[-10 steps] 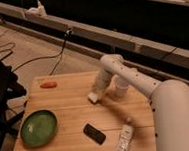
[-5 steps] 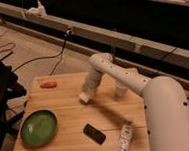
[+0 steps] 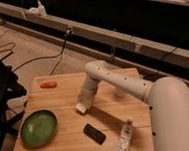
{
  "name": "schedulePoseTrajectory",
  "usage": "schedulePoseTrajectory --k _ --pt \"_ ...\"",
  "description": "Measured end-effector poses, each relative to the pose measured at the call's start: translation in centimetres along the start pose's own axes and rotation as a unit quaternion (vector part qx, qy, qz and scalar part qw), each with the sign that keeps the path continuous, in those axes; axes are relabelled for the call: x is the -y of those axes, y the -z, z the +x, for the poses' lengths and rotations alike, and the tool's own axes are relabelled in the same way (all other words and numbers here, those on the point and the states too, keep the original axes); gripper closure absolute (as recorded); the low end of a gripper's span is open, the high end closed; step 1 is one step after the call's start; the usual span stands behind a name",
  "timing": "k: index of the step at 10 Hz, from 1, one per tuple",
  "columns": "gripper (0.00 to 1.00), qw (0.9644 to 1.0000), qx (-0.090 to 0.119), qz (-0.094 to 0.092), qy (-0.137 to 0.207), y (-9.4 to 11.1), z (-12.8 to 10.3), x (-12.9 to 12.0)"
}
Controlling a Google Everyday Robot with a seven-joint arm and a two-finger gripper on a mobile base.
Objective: Wipe the white sponge on the table
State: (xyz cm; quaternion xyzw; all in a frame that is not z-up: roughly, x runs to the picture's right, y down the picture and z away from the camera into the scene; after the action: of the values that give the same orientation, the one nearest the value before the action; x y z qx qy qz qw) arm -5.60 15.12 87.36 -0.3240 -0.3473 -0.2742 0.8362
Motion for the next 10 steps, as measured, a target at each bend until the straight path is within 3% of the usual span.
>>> schedulePoseTrajectory --k 6,9,10 --pt "1.0 1.0 -0.001 -0.002 -0.004 -0.3 0.1 0.1" --pt "1.0 0.9985 -0.012 -0.033 -0.042 -1.9 1.8 -1.3" --pt "1.0 0.9974 -0.024 -0.043 -0.053 -1.8 2.5 -1.6"
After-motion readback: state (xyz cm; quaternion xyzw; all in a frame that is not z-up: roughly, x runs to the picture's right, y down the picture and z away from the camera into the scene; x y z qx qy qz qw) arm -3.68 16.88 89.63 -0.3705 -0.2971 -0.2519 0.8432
